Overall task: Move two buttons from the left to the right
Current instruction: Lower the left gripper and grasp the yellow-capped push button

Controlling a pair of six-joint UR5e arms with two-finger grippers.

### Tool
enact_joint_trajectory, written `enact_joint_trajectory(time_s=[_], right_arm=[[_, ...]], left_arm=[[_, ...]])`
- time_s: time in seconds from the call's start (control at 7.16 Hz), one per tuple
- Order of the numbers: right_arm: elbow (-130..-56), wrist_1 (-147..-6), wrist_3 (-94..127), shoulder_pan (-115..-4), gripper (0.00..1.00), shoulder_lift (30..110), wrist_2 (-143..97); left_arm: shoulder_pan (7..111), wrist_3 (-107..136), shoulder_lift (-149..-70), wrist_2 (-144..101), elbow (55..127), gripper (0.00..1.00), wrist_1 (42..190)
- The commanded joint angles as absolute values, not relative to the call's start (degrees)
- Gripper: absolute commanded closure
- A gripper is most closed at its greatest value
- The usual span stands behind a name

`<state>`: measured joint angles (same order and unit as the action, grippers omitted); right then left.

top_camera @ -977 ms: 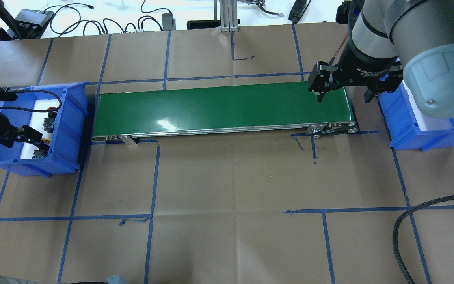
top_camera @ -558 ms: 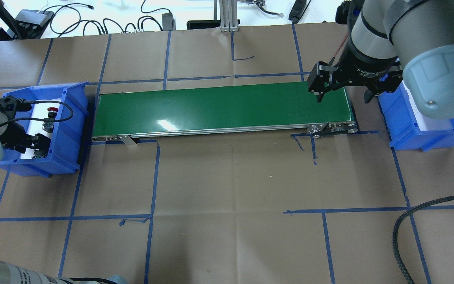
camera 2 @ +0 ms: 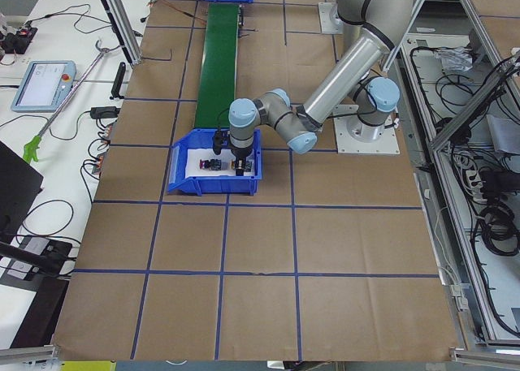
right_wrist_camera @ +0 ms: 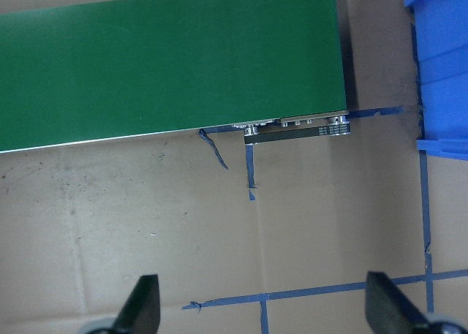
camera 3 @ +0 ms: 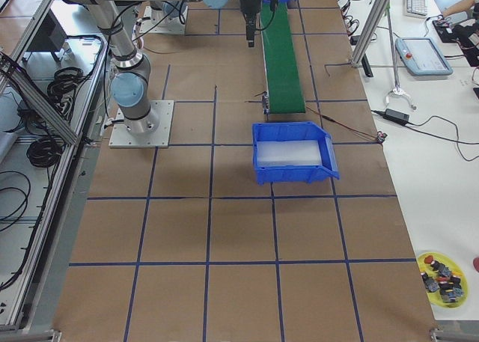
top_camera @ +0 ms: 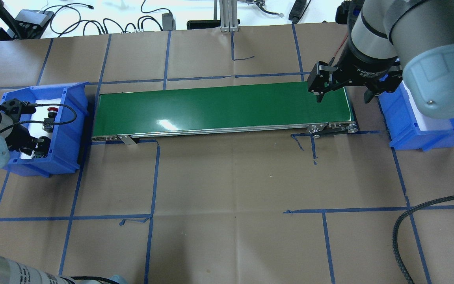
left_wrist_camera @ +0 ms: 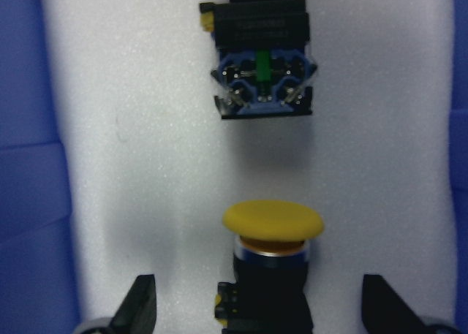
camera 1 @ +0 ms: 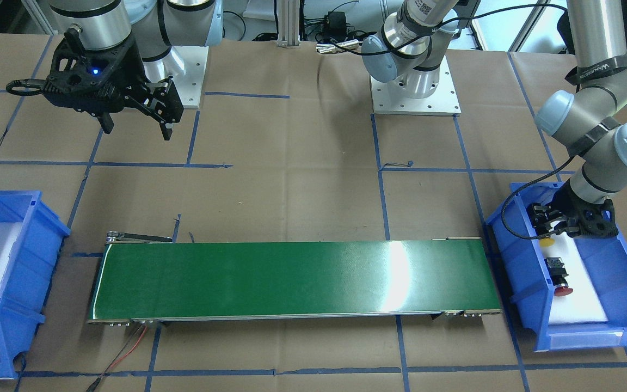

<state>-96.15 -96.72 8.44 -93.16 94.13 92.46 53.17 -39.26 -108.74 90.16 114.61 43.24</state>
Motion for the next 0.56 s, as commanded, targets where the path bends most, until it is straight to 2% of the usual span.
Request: enact_joint_trajectory(time_s=[0.0,0.14,0.42], right_arm=[[-96.2,-96.7,8.4,-93.2,0.00,94.1,92.5],[-96.2,-96.7,8.4,-93.2,0.00,94.1,92.5],[-96.2,-96.7,8.4,-93.3,0.00,94.1,92.5]], left_arm=[[53.3,-38.2,-108.5,90.3,113.9,0.88,43.7],[53.3,-37.4,-108.0,90.2,113.9,0.99,43.8],[53.5,-37.5,-106.2,90.2,109.6,1.00,48.3]])
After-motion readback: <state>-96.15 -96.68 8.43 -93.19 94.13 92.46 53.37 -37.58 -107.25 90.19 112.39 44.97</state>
